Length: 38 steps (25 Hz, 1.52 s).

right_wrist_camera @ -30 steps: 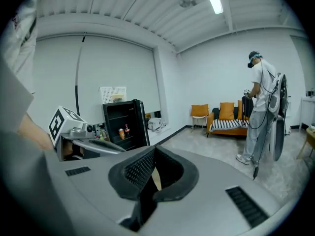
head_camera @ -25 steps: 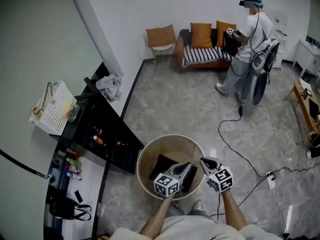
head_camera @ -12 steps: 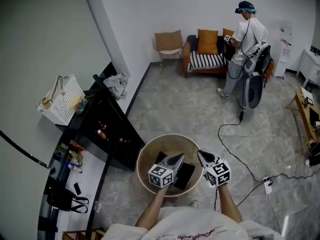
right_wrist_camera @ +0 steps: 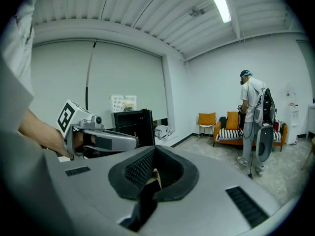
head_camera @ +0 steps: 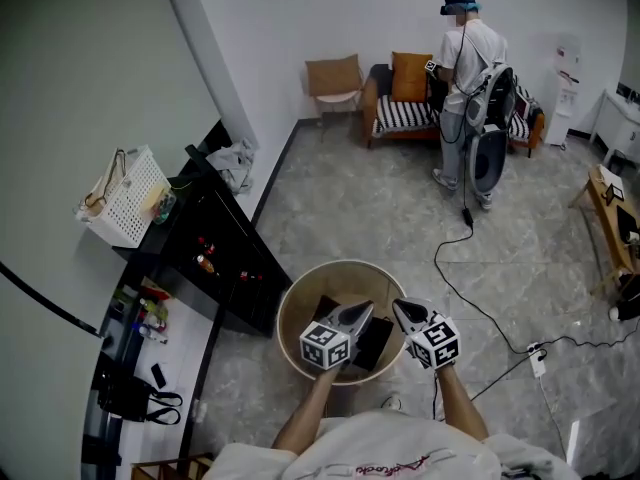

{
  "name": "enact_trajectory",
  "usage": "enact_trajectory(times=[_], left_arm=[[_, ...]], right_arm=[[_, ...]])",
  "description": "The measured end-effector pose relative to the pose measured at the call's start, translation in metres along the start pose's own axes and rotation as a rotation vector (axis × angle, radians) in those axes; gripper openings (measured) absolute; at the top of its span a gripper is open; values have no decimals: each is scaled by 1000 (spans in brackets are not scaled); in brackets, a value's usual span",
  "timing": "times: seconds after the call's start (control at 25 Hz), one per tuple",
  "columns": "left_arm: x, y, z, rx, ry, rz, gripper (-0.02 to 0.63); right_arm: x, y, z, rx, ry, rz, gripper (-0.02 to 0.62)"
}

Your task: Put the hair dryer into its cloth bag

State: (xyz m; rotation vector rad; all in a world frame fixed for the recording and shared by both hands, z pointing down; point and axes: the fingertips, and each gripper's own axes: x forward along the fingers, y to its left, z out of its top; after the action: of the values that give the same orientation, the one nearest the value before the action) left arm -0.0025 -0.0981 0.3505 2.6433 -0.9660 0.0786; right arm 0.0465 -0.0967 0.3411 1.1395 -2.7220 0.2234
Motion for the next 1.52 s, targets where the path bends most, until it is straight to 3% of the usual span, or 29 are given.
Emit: enact_trajectory(times=[0.56,1.08,1.52], left_arm=[[-107,-16,-15,-5,-11,-50,34],[-203,-71,-58,1,-12,-117,34],[-247,-117,-87,-1,12,-140,34]], right_arm=[[-5,114,-3,-10,19,-31,28],[-52,226,-37,-10,35,-85,28],[-96,276,-51,1,23,-124,28]])
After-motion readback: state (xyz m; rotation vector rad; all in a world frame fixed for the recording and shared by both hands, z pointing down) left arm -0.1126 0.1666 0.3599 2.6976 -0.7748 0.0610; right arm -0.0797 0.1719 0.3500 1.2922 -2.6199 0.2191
